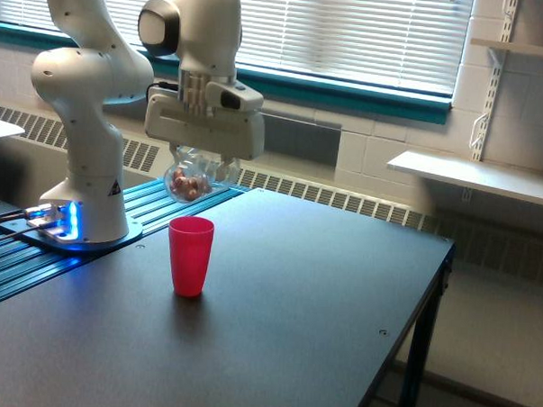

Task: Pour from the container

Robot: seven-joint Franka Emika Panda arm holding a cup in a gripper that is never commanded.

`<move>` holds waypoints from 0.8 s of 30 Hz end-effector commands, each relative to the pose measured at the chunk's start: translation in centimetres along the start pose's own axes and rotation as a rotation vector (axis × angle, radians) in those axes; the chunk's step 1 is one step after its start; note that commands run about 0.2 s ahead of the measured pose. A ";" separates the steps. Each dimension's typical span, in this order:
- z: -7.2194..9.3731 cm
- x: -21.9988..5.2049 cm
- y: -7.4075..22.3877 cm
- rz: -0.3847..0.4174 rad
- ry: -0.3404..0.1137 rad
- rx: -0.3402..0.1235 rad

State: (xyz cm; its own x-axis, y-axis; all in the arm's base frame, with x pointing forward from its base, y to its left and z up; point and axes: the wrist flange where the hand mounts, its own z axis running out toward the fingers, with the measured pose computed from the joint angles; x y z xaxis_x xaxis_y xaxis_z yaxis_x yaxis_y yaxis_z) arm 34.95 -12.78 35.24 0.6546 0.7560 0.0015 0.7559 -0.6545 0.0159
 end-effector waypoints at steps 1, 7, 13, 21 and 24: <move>-1.4 -0.1 1.9 -0.029 0.030 -0.027; -1.7 -0.7 2.9 -0.071 0.055 -0.052; -0.8 -2.1 3.2 -0.114 0.041 -0.096; -0.1 -2.9 3.6 -0.161 0.050 -0.137; -0.1 -3.0 3.7 -0.182 0.051 -0.139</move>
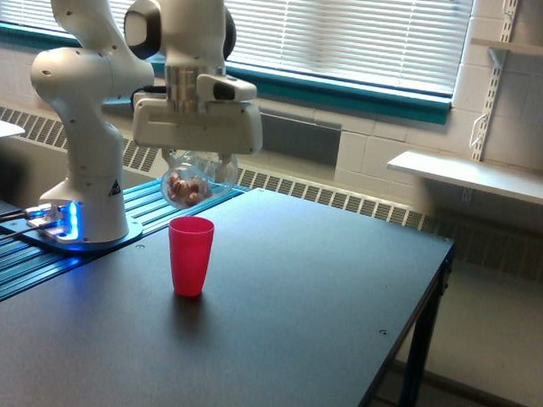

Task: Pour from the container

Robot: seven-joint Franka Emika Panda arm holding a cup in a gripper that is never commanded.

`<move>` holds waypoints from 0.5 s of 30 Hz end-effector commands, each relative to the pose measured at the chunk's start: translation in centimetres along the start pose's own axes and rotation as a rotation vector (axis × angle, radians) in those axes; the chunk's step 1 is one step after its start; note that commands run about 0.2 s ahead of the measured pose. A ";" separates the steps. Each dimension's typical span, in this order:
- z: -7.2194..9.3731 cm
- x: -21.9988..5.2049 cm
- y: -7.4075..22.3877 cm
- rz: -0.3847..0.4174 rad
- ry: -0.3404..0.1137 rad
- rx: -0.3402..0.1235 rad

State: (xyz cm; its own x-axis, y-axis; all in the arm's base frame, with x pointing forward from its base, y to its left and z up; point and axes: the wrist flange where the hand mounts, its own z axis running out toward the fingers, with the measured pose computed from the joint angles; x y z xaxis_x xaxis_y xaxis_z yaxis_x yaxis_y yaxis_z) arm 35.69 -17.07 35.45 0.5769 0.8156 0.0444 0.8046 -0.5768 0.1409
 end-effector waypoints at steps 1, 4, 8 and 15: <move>0.1 -0.3 0.3 -0.090 0.008 -0.018; 0.2 -0.6 0.2 -0.109 0.012 -0.029; 0.6 -1.4 -0.1 -0.134 0.015 -0.074; 1.2 -2.8 -0.9 -0.148 0.030 -0.122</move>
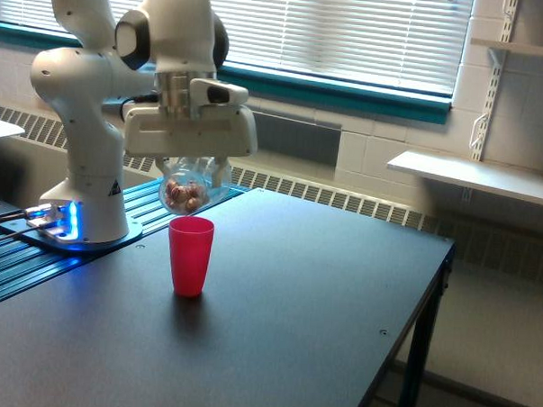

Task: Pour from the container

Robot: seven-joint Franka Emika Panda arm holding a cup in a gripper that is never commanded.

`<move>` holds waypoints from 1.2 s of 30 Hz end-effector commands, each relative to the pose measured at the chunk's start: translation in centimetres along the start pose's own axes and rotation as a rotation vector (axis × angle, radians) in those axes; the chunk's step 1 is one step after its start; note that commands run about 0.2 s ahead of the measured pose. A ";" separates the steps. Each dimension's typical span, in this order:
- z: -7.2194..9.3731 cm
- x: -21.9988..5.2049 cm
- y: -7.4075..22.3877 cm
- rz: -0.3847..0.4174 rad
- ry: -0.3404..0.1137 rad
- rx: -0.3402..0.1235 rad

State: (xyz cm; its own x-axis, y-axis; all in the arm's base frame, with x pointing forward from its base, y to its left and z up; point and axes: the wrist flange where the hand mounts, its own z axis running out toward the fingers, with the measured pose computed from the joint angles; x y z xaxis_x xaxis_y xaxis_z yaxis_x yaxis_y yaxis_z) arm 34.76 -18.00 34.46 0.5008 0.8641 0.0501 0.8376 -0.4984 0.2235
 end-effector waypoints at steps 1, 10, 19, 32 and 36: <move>0.3 -1.5 -0.8 -0.068 0.009 -0.038; 0.5 -1.6 -1.4 -0.134 0.011 -0.058; 0.8 -1.3 -2.4 -0.188 0.031 -0.118; 1.2 0.3 -3.7 -0.247 0.033 -0.171; 1.2 0.7 -4.1 -0.248 0.036 -0.169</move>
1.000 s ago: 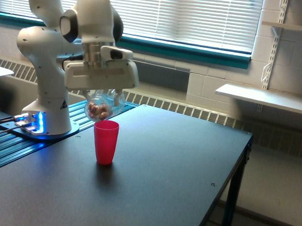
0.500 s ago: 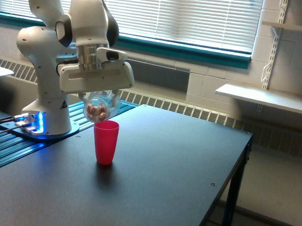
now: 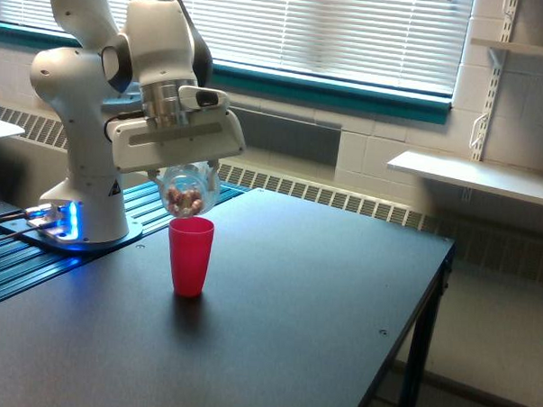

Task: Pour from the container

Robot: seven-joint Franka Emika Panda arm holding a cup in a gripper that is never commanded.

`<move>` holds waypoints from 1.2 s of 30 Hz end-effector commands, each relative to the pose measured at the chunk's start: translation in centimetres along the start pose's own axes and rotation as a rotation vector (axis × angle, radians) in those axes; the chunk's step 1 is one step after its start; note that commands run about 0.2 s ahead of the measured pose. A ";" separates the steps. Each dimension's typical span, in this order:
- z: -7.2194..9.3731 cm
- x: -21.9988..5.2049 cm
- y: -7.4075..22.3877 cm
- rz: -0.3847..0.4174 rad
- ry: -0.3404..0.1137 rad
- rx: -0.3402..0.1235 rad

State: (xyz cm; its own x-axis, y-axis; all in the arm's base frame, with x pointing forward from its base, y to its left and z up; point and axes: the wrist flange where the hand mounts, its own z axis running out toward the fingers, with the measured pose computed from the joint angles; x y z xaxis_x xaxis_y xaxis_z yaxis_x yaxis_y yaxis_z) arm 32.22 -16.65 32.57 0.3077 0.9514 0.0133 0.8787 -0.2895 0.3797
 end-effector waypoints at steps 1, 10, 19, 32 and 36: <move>0.0 1.1 -0.7 -0.036 0.007 -0.015; -0.3 1.4 -1.2 -0.056 0.015 -0.030; -0.2 1.3 -1.6 -0.070 0.012 -0.041; -0.4 1.6 -1.6 -0.022 0.069 -0.076; -0.6 1.7 -1.3 0.016 0.094 -0.114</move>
State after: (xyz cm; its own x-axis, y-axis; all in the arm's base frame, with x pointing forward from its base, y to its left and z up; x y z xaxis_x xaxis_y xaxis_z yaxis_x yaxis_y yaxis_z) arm 31.75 -15.69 33.39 0.3337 0.9370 0.1035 0.8153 -0.3420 0.4673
